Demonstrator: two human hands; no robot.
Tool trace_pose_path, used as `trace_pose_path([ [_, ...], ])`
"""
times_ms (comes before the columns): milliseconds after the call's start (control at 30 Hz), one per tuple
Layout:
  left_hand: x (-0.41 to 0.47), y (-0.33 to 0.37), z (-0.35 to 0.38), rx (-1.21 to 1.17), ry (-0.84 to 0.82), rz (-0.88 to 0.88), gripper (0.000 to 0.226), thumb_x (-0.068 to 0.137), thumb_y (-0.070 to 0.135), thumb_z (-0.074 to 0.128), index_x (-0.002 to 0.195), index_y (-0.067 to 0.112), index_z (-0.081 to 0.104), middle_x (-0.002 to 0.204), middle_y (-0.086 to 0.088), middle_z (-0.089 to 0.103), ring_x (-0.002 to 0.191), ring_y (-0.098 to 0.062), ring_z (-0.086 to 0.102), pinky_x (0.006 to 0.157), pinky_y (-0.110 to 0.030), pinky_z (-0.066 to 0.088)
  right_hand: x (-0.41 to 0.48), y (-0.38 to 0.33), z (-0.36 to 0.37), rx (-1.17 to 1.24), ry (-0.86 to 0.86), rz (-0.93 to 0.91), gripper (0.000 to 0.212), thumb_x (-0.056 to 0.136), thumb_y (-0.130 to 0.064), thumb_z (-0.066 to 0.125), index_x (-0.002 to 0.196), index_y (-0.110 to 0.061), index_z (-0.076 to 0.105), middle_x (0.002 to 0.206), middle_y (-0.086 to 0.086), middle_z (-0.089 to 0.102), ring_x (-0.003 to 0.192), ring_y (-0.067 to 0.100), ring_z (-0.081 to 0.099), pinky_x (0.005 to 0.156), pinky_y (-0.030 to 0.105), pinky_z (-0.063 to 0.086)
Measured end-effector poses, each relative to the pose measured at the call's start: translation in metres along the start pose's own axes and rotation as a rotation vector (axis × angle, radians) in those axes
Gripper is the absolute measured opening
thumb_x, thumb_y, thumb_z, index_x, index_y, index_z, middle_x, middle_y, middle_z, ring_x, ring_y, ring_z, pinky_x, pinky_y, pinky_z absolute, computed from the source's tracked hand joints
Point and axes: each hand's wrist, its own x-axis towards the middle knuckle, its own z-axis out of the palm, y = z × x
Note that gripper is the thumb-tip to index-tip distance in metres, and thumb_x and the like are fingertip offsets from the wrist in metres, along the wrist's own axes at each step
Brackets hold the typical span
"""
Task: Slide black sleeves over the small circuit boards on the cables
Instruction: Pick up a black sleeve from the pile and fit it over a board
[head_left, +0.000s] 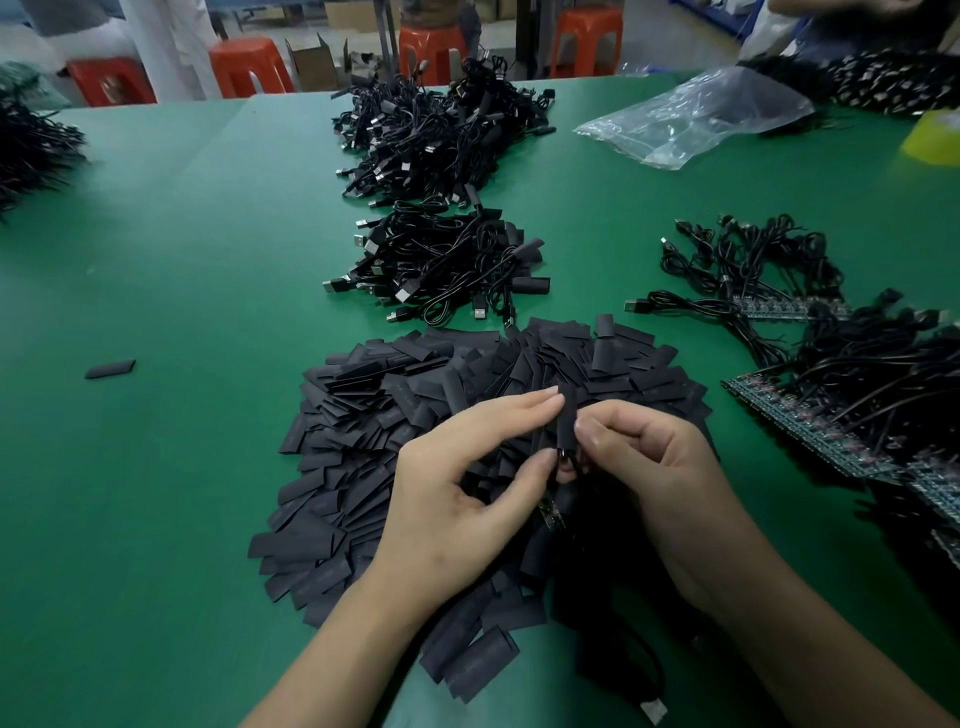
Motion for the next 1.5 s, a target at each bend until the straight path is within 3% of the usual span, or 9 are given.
trace_pose_path([
  [267,0.003,-0.005,-0.005,0.042,-0.035,0.043,0.038,0.082,0.015,0.085,0.118,0.008,0.075,0.126,0.001,0.072,0.119,-0.010,0.068,0.102,-0.029,0.053,0.001,-0.003,0.001,0.000,-0.019,0.002,0.016,0.091,-0.023,0.072,0.085,-0.009,0.067,0.089,0.017,0.078,0.071,0.019,0.072,0.066,0.027,0.061],
  [500,0.003,-0.008,-0.004,0.061,-0.014,0.044,0.027,0.084,0.017,0.082,0.110,0.010,0.079,0.120,0.004,0.074,0.112,-0.009,0.069,0.097,-0.026,0.052,0.003,-0.003,-0.002,0.105,-0.057,0.060,0.008,0.074,-0.027,0.077,0.073,-0.023,0.070,0.074,0.009,0.072,0.067,0.017,0.070,0.068,0.026,0.061],
  [667,0.001,-0.006,0.000,0.065,-0.017,0.055,0.032,0.082,0.020,0.086,0.112,0.012,0.078,0.115,0.006,0.074,0.109,-0.013,0.070,0.094,-0.029,0.053,0.005,-0.001,-0.004,0.221,-0.045,0.077,0.035,0.071,-0.017,0.078,0.096,-0.004,0.058,0.081,0.016,0.074,0.069,0.019,0.070,0.066,0.025,0.060],
  [900,0.002,-0.005,0.007,0.025,0.023,-0.128,0.011,0.084,0.025,0.085,0.093,0.021,0.081,0.091,0.009,0.073,0.085,-0.016,0.070,0.075,-0.022,0.052,0.005,0.002,-0.001,0.257,0.041,-0.028,0.029,0.066,-0.018,0.085,0.078,-0.013,0.059,0.091,0.017,0.076,0.083,0.022,0.075,0.075,0.026,0.060],
  [1067,0.002,-0.002,0.010,-0.206,-0.046,-0.263,0.004,0.088,0.026,0.077,0.090,0.024,0.080,0.093,0.004,0.077,0.097,-0.020,0.074,0.089,-0.045,0.058,0.005,0.003,-0.002,0.273,-0.012,-0.069,0.044,0.056,-0.036,0.099,0.073,-0.018,0.063,0.095,0.016,0.076,0.088,0.023,0.074,0.079,0.028,0.059],
  [1167,0.002,0.002,0.007,-0.311,-0.086,-0.349,0.006,0.088,0.036,0.072,0.088,0.032,0.077,0.089,-0.003,0.075,0.089,-0.033,0.071,0.084,-0.057,0.055,0.006,-0.002,-0.006,0.232,-0.129,-0.067,0.049,0.069,-0.036,0.093,0.093,-0.004,0.065,0.096,0.014,0.074,0.082,0.022,0.072,0.072,0.034,0.062],
  [1267,0.003,0.004,0.003,-0.330,-0.149,-0.381,0.014,0.090,0.038,0.068,0.090,0.027,0.076,0.085,-0.009,0.072,0.078,-0.043,0.060,0.071,-0.052,0.050,0.004,-0.012,-0.011,0.104,-0.184,-0.106,0.042,0.074,-0.042,0.088,0.108,-0.019,0.077,0.097,0.005,0.077,0.084,0.014,0.072,0.078,0.028,0.060],
  [1400,0.003,0.005,0.000,-0.399,-0.230,-0.444,0.014,0.097,0.026,0.065,0.091,0.017,0.074,0.076,0.003,0.069,0.066,-0.012,0.057,0.065,-0.024,0.044,0.004,-0.018,-0.015,-0.085,-0.167,-0.172,0.026,0.076,-0.037,0.086,0.098,-0.024,0.081,0.089,0.002,0.078,0.079,0.013,0.074,0.075,0.023,0.059],
  [1500,0.003,0.006,0.002,-0.508,-0.251,-0.505,0.018,0.098,0.019,0.060,0.095,0.005,0.072,0.083,-0.003,0.074,0.072,-0.011,0.062,0.069,-0.020,0.049,0.005,-0.018,-0.017,-0.142,-0.197,-0.216,0.021,0.077,-0.028,0.086,0.095,-0.019,0.079,0.079,0.006,0.076,0.067,0.018,0.071,0.070,0.025,0.059],
])
